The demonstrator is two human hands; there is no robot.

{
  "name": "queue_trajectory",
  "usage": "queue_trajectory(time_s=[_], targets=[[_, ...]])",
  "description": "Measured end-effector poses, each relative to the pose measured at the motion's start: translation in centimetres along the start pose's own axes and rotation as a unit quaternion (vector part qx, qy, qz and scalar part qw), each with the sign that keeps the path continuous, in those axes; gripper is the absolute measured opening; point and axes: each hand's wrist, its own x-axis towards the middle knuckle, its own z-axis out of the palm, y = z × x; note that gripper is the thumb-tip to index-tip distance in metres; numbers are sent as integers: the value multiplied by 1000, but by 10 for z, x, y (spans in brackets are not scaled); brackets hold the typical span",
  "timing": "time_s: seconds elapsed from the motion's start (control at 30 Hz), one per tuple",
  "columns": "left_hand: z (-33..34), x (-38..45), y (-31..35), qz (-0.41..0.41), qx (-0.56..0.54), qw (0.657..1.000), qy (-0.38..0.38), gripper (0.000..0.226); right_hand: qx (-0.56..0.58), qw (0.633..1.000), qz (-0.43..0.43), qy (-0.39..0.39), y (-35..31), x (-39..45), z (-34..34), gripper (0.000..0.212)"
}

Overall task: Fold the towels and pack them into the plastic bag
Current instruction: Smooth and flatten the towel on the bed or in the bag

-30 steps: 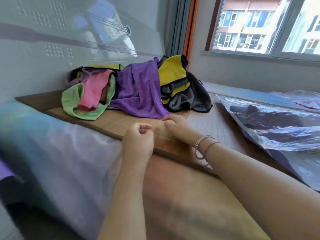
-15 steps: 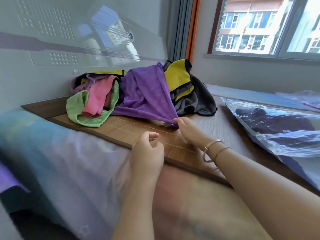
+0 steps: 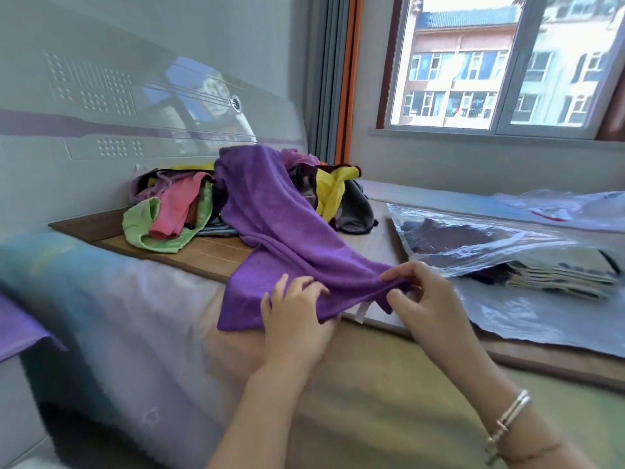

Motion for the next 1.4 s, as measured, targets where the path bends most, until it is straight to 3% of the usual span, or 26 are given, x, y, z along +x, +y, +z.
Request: queue_trajectory(time_s=[0.1, 0.23, 0.3, 0.4, 0.5, 0.57, 0.7, 0.77, 0.87, 0.9, 1.07, 1.17, 1.27, 1.4], targets=[[1, -12, 7, 28, -3, 999, 32, 17, -34, 999, -1, -37, 2, -5, -7, 26], [-7, -22, 14, 26, -150, 986, 64, 12, -39, 999, -9, 19, 5, -11, -16, 25], [-11, -27, 20, 15, -158, 985, 63, 11, -7, 1000, 3, 28, 7, -15, -21, 30], [-16, -34, 27, -7, -170, 985, -7, 13, 0, 1000, 20, 14, 13, -22, -23, 36], [-20, -42, 31, -12, -176, 978, -111, 18, -61, 998, 21, 5, 23, -26, -23, 21], [-23, -46, 31, -11, -141, 982, -129, 15, -55, 998, 23, -3, 28, -26, -25, 15], [-30, -48, 31, 24, -195, 974, -112, 51, 27, 997, 41, -52, 23, -26, -25, 13], [-30, -46, 33, 44, -253, 962, -92, 43, 59, 995, 46, -66, 17, -26, -22, 11], [-30, -39, 35, 39, -320, 945, -53, 6, 88, 994, 36, -60, 11, -24, -17, 11], [-31, -38, 35, 33, -334, 941, -47, 3, 89, 994, 28, -56, 10, -24, -15, 12], [-35, -37, 37, 17, -415, 906, -82, 10, 112, 992, 10, -56, 3, -22, -6, 14], [-34, -36, 34, 7, -414, 908, -67, 16, 114, 992, 8, -47, -1, -22, 0, 18], [-38, -35, 29, -19, -429, 903, -36, 21, 61, 992, 2, -106, 0, -26, 4, 27], [-40, -35, 27, -72, -473, 876, -53, 21, 12, 984, 11, -177, 0, -31, 8, 40]])
